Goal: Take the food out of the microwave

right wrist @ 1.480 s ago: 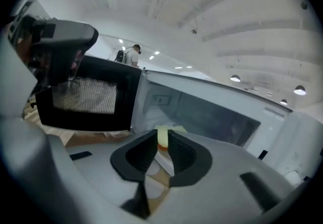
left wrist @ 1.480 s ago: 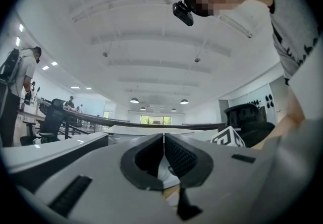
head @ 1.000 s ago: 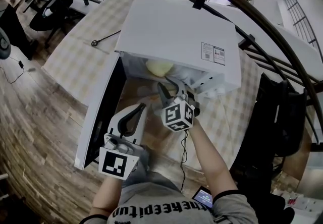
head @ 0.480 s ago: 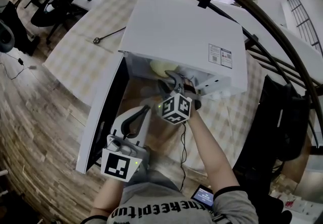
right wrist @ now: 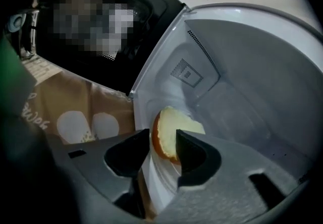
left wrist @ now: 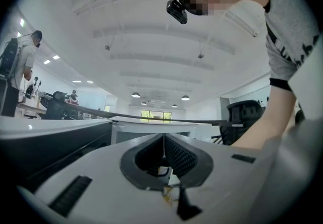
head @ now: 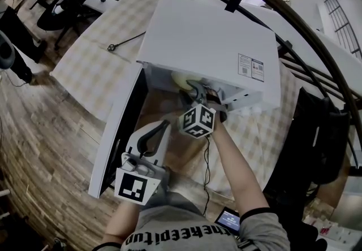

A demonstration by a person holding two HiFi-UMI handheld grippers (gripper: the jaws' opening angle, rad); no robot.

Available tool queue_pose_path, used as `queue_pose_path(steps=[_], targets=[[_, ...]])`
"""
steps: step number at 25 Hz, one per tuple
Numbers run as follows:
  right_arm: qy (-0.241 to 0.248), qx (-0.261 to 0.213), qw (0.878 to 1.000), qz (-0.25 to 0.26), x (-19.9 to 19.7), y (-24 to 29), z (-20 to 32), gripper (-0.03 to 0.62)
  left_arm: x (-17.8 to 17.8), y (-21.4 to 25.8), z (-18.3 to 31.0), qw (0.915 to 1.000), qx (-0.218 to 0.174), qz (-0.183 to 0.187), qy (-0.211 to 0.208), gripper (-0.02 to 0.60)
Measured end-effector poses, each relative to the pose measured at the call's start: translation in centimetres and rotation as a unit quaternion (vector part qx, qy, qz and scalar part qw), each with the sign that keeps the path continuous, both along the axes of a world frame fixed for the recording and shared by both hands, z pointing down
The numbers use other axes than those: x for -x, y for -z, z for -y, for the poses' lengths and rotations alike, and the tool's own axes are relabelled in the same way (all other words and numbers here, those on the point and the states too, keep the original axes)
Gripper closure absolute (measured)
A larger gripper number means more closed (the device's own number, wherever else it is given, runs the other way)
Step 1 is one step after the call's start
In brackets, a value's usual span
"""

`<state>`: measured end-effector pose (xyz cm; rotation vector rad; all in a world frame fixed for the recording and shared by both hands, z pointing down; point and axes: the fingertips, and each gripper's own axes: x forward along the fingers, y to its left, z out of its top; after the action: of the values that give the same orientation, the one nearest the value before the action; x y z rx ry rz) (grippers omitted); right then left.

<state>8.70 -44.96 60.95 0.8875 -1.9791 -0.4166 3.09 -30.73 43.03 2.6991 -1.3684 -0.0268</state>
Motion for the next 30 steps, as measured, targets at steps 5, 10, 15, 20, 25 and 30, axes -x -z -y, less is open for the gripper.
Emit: queue_pose_path(steps=[5, 10, 15, 20, 25, 30], targets=[[0.007, 0.005, 1.000, -0.010, 0.0, 0.0, -0.2, 0.437, 0.0, 0.0, 0.4, 1.0000, 0.003, 0.000, 0.000, 0.571], [0.012, 0.013, 1.000, -0.012, -0.4, 0.0, -0.6, 0.440, -0.3, 0.3, 0.6, 1.0000, -0.003, -0.002, -0.004, 0.571], [0.009, 0.024, 1.000, 0.014, -0.4, 0.4, -0.7, 0.436, -0.5, 0.4, 0.7, 1.0000, -0.001, -0.002, -0.007, 0.571], [0.005, 0.024, 0.999, 0.042, -0.4, 1.3, -0.6, 0.448, -0.6, 0.6, 0.7, 1.0000, -0.003, -0.001, -0.009, 0.571], [0.015, 0.029, 0.999, 0.027, -0.2, 0.9, -0.5, 0.455, -0.7, 0.8, 0.7, 0.9999, -0.005, -0.001, -0.009, 0.571], [-0.002, 0.043, 0.998, 0.035, -0.5, 0.6, 0.0, 0.487, -0.7, 0.9, 0.9, 1.0000, -0.007, -0.001, -0.005, 0.571]])
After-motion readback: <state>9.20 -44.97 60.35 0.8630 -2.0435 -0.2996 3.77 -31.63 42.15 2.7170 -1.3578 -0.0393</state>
